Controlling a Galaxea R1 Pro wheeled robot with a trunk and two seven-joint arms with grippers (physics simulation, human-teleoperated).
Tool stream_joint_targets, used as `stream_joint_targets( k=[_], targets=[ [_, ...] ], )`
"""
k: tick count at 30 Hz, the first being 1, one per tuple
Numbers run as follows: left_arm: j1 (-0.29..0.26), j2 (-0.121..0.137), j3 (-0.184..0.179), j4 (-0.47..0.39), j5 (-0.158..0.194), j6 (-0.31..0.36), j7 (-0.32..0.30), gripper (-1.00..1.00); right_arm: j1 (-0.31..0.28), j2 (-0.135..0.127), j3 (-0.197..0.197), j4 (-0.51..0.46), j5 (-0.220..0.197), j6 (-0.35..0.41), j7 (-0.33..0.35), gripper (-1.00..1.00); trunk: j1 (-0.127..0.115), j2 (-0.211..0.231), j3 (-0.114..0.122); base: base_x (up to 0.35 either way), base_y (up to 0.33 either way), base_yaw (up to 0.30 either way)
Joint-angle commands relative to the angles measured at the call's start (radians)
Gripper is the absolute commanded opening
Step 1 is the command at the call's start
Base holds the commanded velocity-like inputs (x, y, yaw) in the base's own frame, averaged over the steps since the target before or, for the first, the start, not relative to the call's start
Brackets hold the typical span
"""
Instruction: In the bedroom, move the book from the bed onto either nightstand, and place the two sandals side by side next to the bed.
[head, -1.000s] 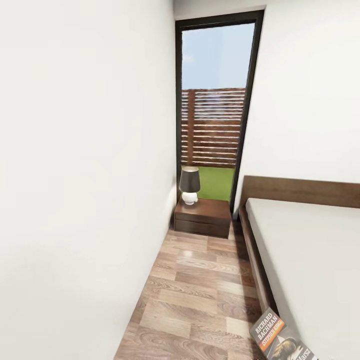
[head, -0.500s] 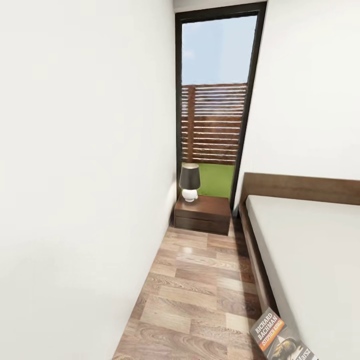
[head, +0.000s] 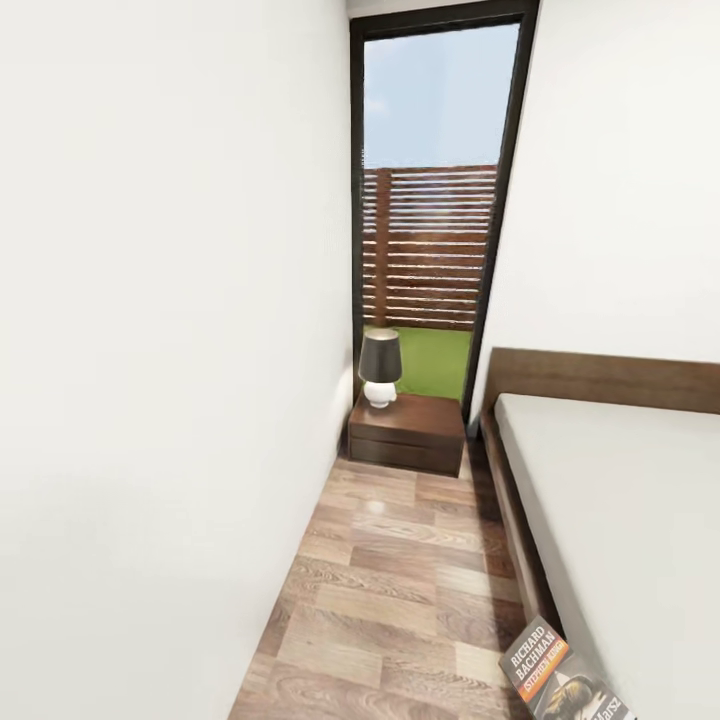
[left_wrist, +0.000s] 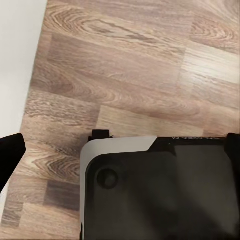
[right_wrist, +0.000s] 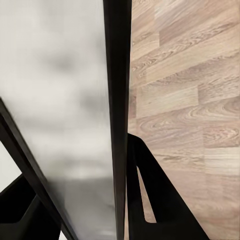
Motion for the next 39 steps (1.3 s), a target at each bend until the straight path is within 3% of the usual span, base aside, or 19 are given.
stream_joint_targets(
  k=[1,13,27,39],
  targets=[
    [-0.001,0.000,-0.004,0.001,0.011,-0.002,-0.005,1.00,-0.001,0.000,0.008,0.003,-0.009,0.002,0.004,-1.00,0.001,-0.001,-0.001,0.076,0.000,-0.064],
    [-0.001,0.000,-0.004,0.001,0.011,-0.002,-0.005,1.00,-0.001,0.000,0.008,0.003,-0.009,0.002,0.005,-1.00,0.001,-0.001,0.002,0.014,0.000,-0.240],
    [-0.001,0.000,-0.004,0.001,0.011,-0.002,-0.005,1.00,-0.001,0.000,0.008,0.003,-0.009,0.002,0.006,-1.00,0.001,-0.001,0.003,0.194,0.000,-0.130],
    [0.000,0.000,-0.003,0.001,0.011,-0.002,-0.004,1.00,-0.001,0.000,0.008,0.003,-0.009,0.002,0.006,-1.00,0.001,-0.001,0.003,0.232,0.000,-0.018]
  ],
)
